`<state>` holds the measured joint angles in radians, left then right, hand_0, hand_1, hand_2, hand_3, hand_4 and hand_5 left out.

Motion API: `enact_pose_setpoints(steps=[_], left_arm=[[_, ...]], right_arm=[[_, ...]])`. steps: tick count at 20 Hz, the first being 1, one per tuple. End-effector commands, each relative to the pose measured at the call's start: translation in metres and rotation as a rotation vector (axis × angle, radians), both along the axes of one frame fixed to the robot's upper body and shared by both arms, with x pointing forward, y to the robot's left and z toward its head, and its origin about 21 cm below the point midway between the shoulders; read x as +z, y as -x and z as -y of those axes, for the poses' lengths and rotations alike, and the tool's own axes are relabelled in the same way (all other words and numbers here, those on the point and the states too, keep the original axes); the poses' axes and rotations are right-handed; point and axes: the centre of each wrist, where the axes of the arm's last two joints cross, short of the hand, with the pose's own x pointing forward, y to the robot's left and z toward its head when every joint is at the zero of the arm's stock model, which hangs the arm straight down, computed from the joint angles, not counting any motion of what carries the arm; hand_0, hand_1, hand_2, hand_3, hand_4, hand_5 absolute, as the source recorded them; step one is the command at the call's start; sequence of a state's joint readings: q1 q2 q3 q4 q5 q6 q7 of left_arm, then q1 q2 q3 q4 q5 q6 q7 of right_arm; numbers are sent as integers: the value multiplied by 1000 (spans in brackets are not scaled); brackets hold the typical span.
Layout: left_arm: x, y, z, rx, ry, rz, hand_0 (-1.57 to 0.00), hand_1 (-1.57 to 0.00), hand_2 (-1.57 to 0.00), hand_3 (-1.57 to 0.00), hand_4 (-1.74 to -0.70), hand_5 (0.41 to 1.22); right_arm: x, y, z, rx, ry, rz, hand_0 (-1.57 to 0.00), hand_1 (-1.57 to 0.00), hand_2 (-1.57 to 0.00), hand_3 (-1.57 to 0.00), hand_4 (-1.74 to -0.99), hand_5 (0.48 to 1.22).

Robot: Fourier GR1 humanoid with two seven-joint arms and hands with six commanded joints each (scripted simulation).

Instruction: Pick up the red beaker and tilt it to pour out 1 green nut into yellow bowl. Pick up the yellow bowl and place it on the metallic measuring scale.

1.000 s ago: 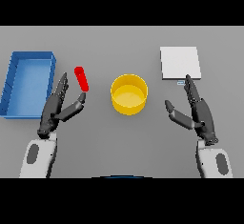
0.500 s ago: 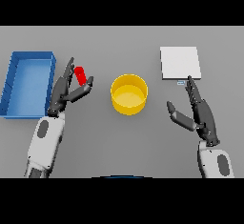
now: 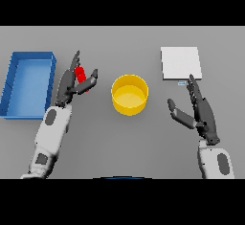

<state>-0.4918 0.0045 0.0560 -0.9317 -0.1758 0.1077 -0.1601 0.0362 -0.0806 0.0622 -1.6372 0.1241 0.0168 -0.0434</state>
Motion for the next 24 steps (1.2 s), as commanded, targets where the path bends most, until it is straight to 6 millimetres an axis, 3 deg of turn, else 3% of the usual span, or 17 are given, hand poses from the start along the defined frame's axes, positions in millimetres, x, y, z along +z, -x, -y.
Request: enact_pose_setpoints(steps=[1,3,4,6,8,9,11,16,20,24], left_arm=[[-3,0,4,4,9,3,1,-6,-50,-30,-1347,726],[-3,-3,3,22,35,16,-338,-306,-322,-239,-1385,765],[-6,-3,5,30,61,19,-585,-556,-551,-416,-1416,786],[-6,-8,12,44,88,14,-940,-921,-918,-832,-1425,943],[-7,-11,12,62,77,16,-1167,-1155,-1153,-1081,-1529,1043],[-6,-12,12,61,67,29,-1248,-1238,-1237,-1126,-1566,1079],[-4,-11,12,40,66,45,-1364,-1358,-1357,-1176,-1621,1130],[-1,-9,20,6,23,66,-1503,-1501,-1501,-1442,-1519,1191],[17,-12,20,3,30,109,-1543,-1542,-1542,-1518,-1502,1209],[48,-15,22,-33,-59,168,-1560,-1559,-1559,-1549,-1496,1216]], right_arm=[[2,-1,0,2,1,7,1,1,1,1,-1301,647],[1,-1,4,-8,3,-5,1,1,1,1,-1294,645],[1,3,4,-6,-1,7,1,1,1,1,-1292,645],[3,1,5,-8,4,5,1,1,1,1,-1290,646],[2,-2,4,-5,5,0,1,1,1,1,-1291,649],[2,0,5,-8,11,2,1,1,1,1,-1292,651],[3,1,3,-5,0,3,1,1,1,1,-1290,649],[3,2,1,5,10,12,1,1,1,1,-1289,650],[2,2,0,-4,4,15,1,1,1,1,-1294,659],[0,5,3,5,17,25,1,1,1,1,-1289,664]])
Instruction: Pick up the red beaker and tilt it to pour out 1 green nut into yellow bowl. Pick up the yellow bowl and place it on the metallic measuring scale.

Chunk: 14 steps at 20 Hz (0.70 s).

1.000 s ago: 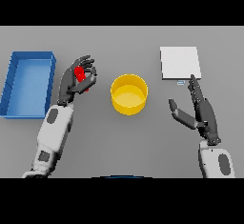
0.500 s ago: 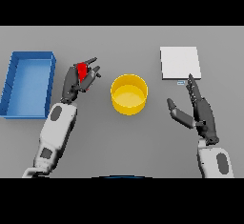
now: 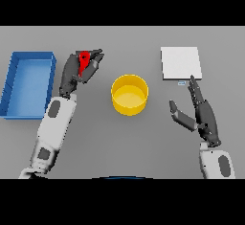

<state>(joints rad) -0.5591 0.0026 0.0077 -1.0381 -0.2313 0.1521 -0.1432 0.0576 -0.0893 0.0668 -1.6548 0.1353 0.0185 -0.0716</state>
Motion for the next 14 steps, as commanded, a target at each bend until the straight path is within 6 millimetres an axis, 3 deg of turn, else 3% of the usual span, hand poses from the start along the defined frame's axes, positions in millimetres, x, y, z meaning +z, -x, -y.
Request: enact_pose_setpoints(steps=[1,3,9,14], left_arm=[[7,-1,1,-1,-33,-5,-1562,-1562,-1562,-1554,-1545,1195],[15,1,-5,-14,-137,2,-1565,-1565,-1565,-1560,-1616,1174],[32,0,-9,-44,-276,11,-1566,-1566,-1566,-1562,-1641,1131],[55,-7,7,-146,-641,66,-1569,-1569,-1569,-1568,-1708,1133]], right_arm=[[-1,-1,-3,-1,0,-9,1,1,1,1,-1285,662],[1,-4,-7,6,-2,-1,1,1,1,1,-1277,664],[-1,-3,-10,3,5,-16,1,1,1,1,-1274,683],[-1,-2,-5,0,-4,-21,1,1,1,1,-1276,689]])
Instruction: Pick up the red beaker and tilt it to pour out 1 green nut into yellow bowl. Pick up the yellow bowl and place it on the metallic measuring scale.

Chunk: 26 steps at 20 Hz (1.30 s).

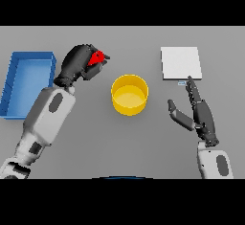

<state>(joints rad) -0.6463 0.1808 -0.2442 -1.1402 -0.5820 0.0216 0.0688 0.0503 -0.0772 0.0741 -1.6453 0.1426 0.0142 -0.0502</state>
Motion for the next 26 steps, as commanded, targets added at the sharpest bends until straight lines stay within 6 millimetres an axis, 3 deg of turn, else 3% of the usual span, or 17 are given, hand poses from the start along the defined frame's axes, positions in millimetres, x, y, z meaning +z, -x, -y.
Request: enact_pose_setpoints(steps=[1,7,10,13,19,22,26], left_arm=[[4,-2,4,-13,-88,3,-1570,-1570,-1570,-1569,-1715,1136],[21,-11,25,-138,-500,-3,-1571,-1571,-1571,-1570,-1734,1196],[27,-15,37,-209,-673,-16,-1571,-1571,-1571,-1571,-1606,1208],[38,-17,51,-241,-847,-23,-1571,-1571,-1571,-1355,-1663,1214],[45,-22,78,-307,-1122,11,-1571,-1571,-1571,-1203,-1709,1219],[48,-21,96,-349,-1227,75,-1571,-1571,-1571,-1383,-1723,1220],[52,-17,107,-379,-1359,148,-1571,-1571,-1571,-1494,-1733,1221]], right_arm=[[1,1,-2,7,3,5,1,1,1,1,-1280,690],[2,2,0,6,10,7,1,1,1,1,-1290,694],[2,2,-1,-6,-19,-6,1,1,1,1,-1284,678],[1,0,-2,-17,-47,-23,1,1,1,1,-1279,651],[0,0,0,-24,-81,-28,1,1,1,1,-1301,607],[-2,-3,1,-17,-78,-27,1,1,1,1,-1299,605],[-2,1,1,-18,-55,-25,1,1,1,1,-1299,601]])
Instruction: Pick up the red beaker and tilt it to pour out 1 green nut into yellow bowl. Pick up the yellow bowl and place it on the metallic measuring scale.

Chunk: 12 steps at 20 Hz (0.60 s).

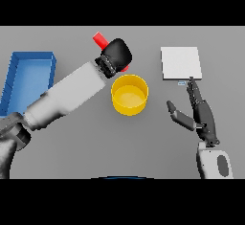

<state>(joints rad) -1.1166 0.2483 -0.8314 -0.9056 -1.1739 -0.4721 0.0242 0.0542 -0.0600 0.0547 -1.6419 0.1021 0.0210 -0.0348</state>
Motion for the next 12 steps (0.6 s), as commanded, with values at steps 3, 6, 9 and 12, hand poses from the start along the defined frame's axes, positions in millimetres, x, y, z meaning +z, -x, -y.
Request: enact_pose_setpoints(steps=[3,6,9,12], left_arm=[[-6,2,8,-43,-89,43,-1571,-1571,-1571,-1531,-1737,1221],[-11,6,19,-93,-216,67,-1571,-1571,-1571,-1551,-1739,1221],[-10,8,28,-117,-284,90,-1571,-1571,-1571,-1561,-1740,1221],[-9,8,34,-126,-332,97,-1571,-1571,-1571,-1566,-1740,1221]], right_arm=[[1,-2,-1,-8,-9,-6,1,1,1,1,-1290,604],[-2,-2,-2,-7,-5,-10,1,1,1,1,-1285,605],[-2,1,0,-11,8,0,1,1,1,1,-1289,604],[-1,1,-1,-9,21,7,1,1,1,1,-1282,603]])
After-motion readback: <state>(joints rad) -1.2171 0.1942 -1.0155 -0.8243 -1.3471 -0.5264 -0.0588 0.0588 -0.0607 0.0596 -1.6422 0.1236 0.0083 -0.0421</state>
